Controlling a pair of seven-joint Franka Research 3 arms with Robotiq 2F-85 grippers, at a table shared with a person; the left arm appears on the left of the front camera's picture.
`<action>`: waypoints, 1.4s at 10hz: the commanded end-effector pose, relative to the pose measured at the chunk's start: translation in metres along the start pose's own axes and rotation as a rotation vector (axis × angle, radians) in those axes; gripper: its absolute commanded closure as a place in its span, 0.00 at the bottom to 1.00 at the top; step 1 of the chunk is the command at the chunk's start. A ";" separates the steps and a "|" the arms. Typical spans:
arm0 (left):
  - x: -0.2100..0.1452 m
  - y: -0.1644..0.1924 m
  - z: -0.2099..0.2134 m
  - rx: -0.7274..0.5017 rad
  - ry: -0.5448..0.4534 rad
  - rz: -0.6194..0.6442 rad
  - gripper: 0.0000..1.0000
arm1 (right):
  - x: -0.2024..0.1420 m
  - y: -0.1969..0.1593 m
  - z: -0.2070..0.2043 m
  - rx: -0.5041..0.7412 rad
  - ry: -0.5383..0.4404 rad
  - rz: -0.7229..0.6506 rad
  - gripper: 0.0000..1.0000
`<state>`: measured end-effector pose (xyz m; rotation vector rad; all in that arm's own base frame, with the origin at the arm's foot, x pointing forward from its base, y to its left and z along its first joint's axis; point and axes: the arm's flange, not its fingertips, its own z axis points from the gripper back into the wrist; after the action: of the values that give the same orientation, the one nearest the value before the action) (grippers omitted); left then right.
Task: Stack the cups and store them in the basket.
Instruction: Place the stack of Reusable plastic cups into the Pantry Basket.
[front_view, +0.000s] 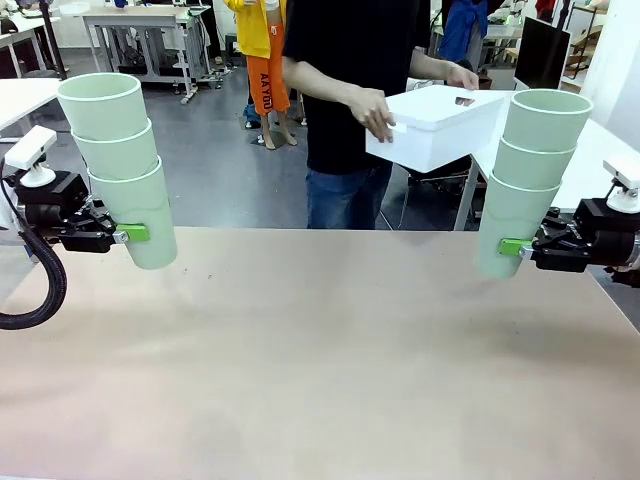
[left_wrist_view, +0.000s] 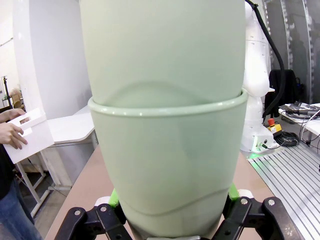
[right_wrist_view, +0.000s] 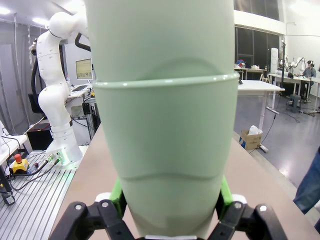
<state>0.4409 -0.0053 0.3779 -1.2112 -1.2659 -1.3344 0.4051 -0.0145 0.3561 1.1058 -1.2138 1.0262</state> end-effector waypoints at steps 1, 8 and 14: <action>0.004 0.001 0.000 -0.002 -0.005 -0.008 0.15 | 0.003 0.000 -0.002 0.000 0.001 0.011 0.16; 0.004 0.001 0.000 -0.002 -0.005 -0.008 0.15 | 0.003 0.000 -0.002 0.000 0.001 0.011 0.16; 0.004 0.001 0.000 -0.002 -0.005 -0.008 0.15 | 0.003 0.000 -0.002 0.000 0.001 0.011 0.16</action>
<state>0.4409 -0.0053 0.3779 -1.2112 -1.2659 -1.3344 0.4051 -0.0145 0.3561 1.1058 -1.2138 1.0262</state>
